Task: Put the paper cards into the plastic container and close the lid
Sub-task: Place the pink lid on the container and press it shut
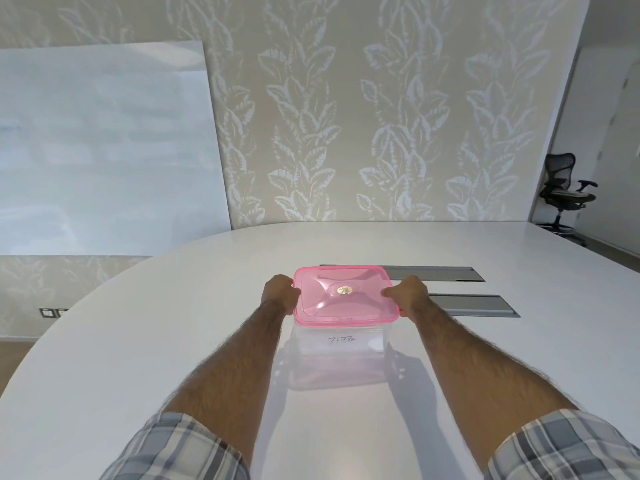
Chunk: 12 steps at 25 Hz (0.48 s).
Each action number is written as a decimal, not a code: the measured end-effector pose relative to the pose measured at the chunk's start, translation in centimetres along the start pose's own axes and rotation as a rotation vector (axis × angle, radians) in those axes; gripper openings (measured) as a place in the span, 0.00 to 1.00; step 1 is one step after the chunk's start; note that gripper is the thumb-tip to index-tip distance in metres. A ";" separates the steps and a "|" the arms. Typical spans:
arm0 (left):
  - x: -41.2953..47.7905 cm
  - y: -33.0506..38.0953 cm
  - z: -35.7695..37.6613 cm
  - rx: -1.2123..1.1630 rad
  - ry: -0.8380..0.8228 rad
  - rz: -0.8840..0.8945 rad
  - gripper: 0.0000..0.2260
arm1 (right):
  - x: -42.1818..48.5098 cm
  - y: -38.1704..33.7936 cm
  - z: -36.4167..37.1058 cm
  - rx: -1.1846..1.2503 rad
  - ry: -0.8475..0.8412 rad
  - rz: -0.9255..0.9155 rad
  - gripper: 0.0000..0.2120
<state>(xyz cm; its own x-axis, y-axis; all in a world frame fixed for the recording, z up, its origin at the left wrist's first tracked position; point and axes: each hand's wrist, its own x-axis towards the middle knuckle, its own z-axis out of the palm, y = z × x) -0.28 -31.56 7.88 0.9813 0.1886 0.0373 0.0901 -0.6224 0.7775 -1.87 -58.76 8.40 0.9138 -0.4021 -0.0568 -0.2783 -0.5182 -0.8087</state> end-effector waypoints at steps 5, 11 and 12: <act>1.9 -1.3 1.0 0.061 -0.022 -0.019 0.14 | 0.8 0.5 1.4 -0.012 -0.002 0.034 0.14; 3.1 -2.9 1.5 0.122 -0.050 -0.011 0.13 | 2.0 1.3 3.0 -0.023 -0.035 0.042 0.14; 3.3 -3.0 1.7 0.133 -0.052 -0.009 0.13 | 2.2 1.3 3.1 -0.031 -0.034 0.041 0.14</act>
<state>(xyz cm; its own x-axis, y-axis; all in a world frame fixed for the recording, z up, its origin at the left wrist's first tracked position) 2.93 -30.34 4.61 0.9876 0.1571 -0.0046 0.1172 -0.7168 0.6874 0.69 -57.93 5.41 0.9109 -0.3978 -0.1093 -0.3239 -0.5256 -0.7866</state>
